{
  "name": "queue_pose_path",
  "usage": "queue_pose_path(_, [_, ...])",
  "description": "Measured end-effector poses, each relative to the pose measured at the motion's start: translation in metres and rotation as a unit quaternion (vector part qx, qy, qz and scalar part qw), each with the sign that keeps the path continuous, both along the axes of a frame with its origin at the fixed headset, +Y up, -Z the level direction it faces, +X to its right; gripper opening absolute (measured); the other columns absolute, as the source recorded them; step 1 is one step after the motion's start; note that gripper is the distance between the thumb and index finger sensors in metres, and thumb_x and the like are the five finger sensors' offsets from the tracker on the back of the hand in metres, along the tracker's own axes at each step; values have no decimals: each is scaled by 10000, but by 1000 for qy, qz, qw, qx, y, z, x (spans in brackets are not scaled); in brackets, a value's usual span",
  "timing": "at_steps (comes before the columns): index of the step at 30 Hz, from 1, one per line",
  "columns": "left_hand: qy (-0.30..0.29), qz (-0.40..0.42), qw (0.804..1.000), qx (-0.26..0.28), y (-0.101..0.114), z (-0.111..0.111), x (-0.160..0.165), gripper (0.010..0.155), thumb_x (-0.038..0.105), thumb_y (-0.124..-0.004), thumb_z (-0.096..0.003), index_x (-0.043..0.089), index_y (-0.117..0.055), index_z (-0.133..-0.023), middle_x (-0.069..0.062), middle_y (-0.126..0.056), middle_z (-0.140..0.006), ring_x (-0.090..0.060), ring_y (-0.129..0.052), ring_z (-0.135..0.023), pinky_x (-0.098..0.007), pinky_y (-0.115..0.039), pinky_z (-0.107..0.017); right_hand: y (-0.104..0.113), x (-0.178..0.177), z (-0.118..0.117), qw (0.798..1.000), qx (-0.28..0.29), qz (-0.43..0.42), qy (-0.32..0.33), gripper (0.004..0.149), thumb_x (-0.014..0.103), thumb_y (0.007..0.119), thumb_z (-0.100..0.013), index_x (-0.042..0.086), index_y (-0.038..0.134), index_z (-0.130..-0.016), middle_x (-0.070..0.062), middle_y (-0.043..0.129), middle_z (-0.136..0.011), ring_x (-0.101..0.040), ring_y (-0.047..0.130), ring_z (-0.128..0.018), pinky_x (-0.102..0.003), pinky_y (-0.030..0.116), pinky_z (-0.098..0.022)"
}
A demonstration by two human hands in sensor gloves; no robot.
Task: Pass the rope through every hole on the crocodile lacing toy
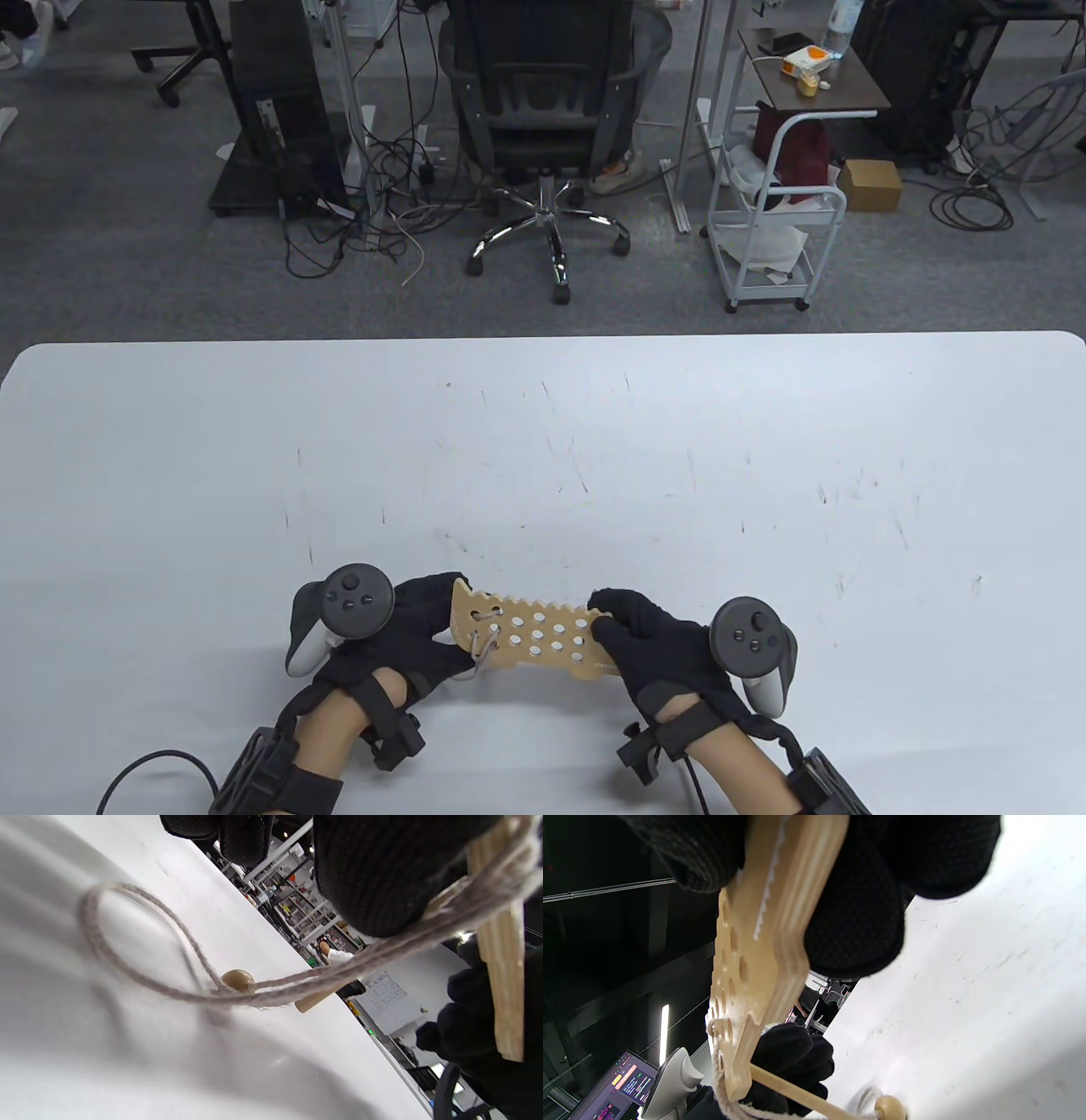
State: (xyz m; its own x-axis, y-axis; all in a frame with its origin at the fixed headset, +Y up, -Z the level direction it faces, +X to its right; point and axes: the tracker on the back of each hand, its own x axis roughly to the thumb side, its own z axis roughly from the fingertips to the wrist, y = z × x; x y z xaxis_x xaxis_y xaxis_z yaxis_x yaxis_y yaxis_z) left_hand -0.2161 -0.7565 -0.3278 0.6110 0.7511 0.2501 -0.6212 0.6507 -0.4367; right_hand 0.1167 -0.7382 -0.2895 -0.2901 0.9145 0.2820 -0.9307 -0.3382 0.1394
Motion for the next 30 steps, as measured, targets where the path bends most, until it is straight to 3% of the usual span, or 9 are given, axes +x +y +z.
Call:
queue_pose_path(13, [-48, 25, 998, -34, -8, 3, 13, 510, 415, -941, -378, 514, -844, -869, -36, -589, -1122, -384, -484, -1070, -594, -434, -776, 0, 0, 0, 1000, -3, -3, 2, 449, 369, 777, -465, 150, 753, -856, -64, 969, -645, -264, 1037, -402, -479, 780, -425])
queue_pose_path(19, [-36, 58, 996, -53, -14, 0, 10, 459, 425, -919, -388, 484, -865, -840, -43, -627, -1103, -383, -511, -1063, -595, -444, -775, 0, -1, 0, 1000, -7, -5, 7, 449, 368, 777, -464, 147, 755, -854, -65, 973, -641, -265, 1038, -400, -478, 781, -422])
queue_pose_path(30, [28, 19, 999, -4, -10, -3, -2, 453, 413, -873, -411, 479, -840, -858, -44, -703, -1059, -374, -590, -1035, -587, -487, -762, -1, 7, -5, 1000, -18, -2, -10, 448, 368, 778, -466, 152, 754, -857, -64, 969, -648, -268, 1036, -404, -479, 781, -423])
